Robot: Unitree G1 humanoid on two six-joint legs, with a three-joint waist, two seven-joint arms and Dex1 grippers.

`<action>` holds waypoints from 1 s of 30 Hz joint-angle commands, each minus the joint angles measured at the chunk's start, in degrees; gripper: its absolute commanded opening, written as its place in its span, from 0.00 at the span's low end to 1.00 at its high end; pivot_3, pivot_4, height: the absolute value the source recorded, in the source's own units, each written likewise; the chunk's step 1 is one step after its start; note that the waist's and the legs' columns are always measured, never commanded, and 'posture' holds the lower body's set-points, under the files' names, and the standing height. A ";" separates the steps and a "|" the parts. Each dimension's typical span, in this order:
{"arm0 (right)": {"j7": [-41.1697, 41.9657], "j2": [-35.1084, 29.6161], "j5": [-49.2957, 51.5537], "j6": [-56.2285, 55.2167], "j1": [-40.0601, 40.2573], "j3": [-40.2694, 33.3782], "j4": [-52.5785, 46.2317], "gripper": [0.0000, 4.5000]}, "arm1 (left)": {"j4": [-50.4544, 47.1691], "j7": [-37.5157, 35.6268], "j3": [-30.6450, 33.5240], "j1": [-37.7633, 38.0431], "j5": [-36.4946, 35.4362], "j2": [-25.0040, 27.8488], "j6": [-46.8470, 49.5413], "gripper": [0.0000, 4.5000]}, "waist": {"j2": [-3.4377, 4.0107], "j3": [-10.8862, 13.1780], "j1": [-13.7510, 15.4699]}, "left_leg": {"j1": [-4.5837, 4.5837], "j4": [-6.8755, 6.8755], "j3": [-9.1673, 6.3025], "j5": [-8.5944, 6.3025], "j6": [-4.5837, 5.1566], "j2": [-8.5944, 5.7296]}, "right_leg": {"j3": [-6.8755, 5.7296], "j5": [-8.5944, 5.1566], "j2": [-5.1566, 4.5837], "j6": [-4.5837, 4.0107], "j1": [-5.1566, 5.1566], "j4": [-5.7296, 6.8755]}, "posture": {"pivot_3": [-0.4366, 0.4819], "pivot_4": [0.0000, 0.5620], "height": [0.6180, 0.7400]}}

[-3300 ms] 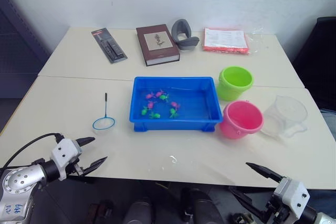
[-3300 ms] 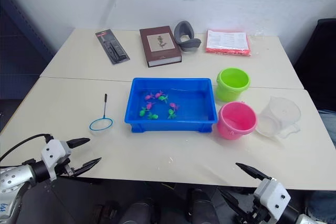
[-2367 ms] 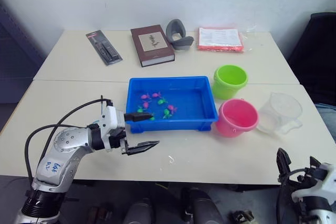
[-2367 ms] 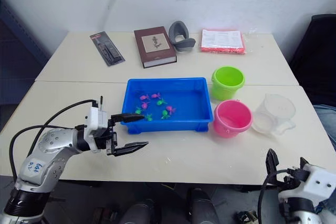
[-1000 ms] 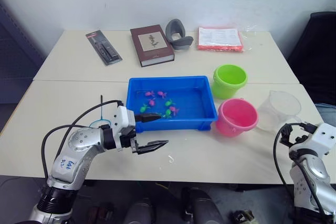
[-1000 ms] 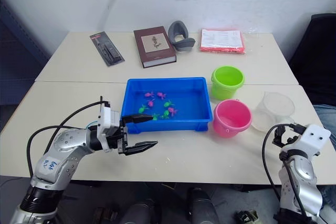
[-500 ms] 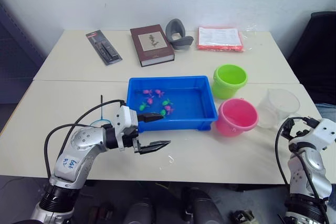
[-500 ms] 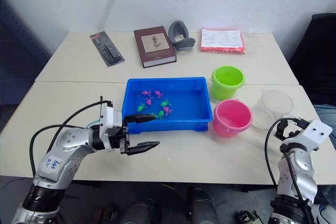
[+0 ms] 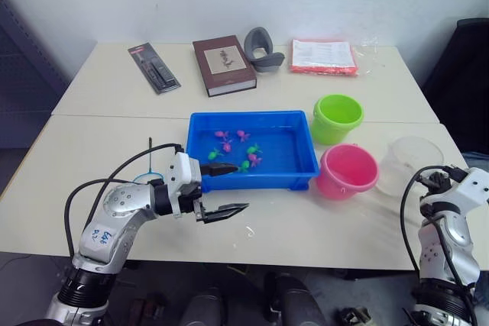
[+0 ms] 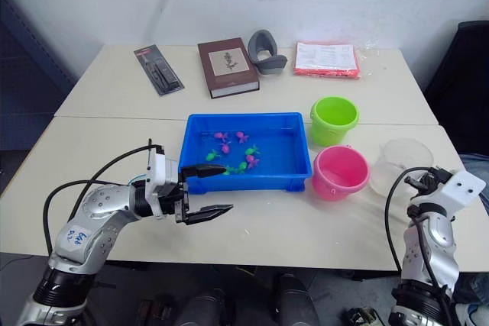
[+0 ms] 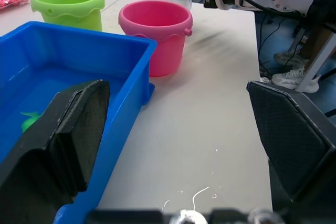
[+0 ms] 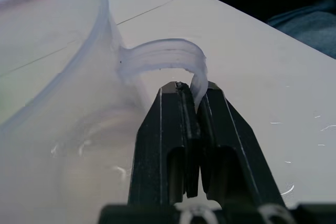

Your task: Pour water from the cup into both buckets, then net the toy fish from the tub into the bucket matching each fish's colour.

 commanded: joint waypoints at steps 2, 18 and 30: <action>2.60 -4.96 0.16 5.85 4.64 1.15 -14.14 0.01 | -1.83 -1.07 1.30 -0.88 -5.30 0.27 4.85 1.00 | 0.07 0.02 -0.01 | -0.03 -0.01 0.00 0.00 0.00 0.00 | 0.00 0.00 0.00 0.00 -0.01 0.00 | 0.48 0.27 1.00; 11.40 -30.00 -16.70 16.71 12.18 8.64 -36.06 0.01 | 1.38 -0.14 0.73 -5.38 -5.47 -4.45 5.10 1.00 | 0.02 0.10 0.30 | -0.10 0.00 0.02 0.04 -0.03 -0.03 | 0.01 0.03 0.14 0.06 0.02 -0.11 | 0.48 0.27 1.00; 12.68 -33.78 -33.07 8.88 9.63 15.43 -32.27 0.01 | 2.89 0.82 -0.31 -8.50 -4.33 -8.05 3.10 1.00 | -0.02 0.13 0.49 | -0.11 0.00 0.00 0.31 -0.41 -0.03 | -0.02 0.09 0.17 0.17 0.00 -0.36 | 0.48 0.27 1.00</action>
